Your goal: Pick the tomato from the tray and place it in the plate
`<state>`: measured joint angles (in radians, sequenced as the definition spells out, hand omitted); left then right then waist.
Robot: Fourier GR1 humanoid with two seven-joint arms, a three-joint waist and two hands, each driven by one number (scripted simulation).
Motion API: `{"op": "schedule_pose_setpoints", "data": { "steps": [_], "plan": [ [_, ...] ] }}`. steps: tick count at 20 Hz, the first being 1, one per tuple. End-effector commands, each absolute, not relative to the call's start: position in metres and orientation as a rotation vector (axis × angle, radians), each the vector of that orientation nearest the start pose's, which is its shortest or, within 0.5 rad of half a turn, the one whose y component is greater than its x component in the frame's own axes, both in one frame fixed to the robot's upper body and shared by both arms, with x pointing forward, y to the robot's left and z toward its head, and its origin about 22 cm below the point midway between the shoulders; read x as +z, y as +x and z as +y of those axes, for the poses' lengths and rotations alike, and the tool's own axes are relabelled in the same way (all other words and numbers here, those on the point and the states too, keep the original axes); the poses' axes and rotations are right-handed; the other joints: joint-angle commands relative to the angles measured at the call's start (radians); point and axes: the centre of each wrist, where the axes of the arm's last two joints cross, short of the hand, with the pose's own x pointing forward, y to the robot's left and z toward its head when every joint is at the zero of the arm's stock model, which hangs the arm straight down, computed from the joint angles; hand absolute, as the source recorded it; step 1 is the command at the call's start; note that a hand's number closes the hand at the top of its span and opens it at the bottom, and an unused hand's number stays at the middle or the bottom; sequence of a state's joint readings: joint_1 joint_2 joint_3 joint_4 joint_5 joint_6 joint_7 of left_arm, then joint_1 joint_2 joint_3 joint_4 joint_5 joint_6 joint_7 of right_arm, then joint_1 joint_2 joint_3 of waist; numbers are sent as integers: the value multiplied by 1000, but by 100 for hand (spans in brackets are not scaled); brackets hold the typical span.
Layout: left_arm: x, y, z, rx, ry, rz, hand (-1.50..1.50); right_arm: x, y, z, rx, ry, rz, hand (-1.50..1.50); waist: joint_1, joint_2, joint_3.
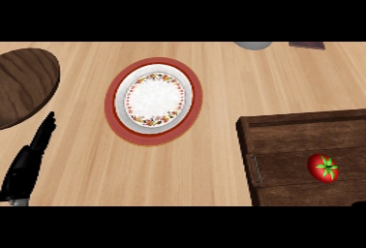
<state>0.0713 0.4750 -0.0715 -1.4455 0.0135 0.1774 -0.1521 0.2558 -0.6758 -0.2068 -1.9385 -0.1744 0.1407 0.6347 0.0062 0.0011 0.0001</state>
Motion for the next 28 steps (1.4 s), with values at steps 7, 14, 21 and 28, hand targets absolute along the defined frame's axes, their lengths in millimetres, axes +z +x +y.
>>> {"op": "schedule_pose_setpoints", "data": {
  "steps": [7, 14, 21, 28],
  "plan": [
    [-6, 233, 343, -308, 473, -1507, 0, 87, 191, -370, 419, -429, -995, -150, -9, -1, 0],
    [4, 223, 339, -300, 482, -1529, 0, 59, 220, -368, 440, -383, -968, -150, -1, 0, 0],
    [0, 215, 327, -302, 468, -1526, 0, 61, 192, -379, 427, -392, -955, -150, -7, -2, 0],
    [-6, 217, 344, -291, 484, -1505, 0, 36, 220, -350, 409, -357, -1021, 150, -5, -1, 0]
  ]
}}
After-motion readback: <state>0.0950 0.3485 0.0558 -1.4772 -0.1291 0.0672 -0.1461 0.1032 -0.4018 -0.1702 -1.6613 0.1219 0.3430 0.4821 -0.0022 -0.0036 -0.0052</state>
